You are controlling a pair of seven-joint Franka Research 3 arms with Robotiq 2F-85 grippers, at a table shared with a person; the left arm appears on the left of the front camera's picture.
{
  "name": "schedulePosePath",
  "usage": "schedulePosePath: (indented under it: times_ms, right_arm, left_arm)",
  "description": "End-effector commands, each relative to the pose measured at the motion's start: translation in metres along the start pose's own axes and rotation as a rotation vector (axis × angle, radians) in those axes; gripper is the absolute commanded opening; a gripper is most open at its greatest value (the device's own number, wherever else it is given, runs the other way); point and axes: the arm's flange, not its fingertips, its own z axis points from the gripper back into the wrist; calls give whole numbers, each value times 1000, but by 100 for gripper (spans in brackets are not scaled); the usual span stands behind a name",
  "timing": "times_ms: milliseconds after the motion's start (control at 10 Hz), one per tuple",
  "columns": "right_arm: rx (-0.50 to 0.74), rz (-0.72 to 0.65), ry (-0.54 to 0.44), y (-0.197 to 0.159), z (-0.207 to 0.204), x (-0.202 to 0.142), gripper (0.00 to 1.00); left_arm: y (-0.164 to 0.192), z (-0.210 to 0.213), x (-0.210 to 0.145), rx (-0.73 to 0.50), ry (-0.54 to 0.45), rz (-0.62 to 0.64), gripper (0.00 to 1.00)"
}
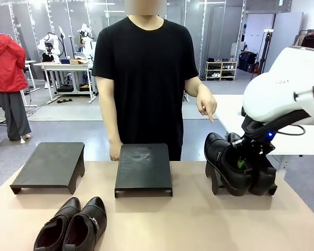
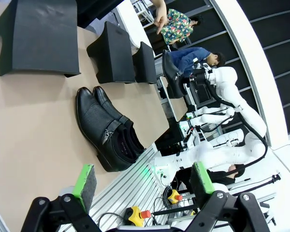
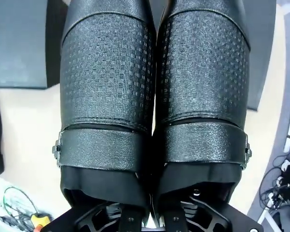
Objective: Place the shoes on the stand as instructed by the person.
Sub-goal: Pick up one pair of Shoes and place it on the Shoes Stand indicated by the person.
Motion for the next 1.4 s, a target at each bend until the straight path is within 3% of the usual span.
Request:
schedulePosePath:
  times_ms: [0,600,1300]
  right_arm:
    - [-17,21,-30,-12,1,35,0]
    - [-58,-55,-77,-59,-13,95,0]
    - [-67,-99,-115,-61,-57,122,0]
  left_arm:
    - [-1,1,0,-9,-5,-8,100]
    - [-1,1,0,-9,-5,-8,100]
    - [-1,1,0,-9,-5,-8,100]
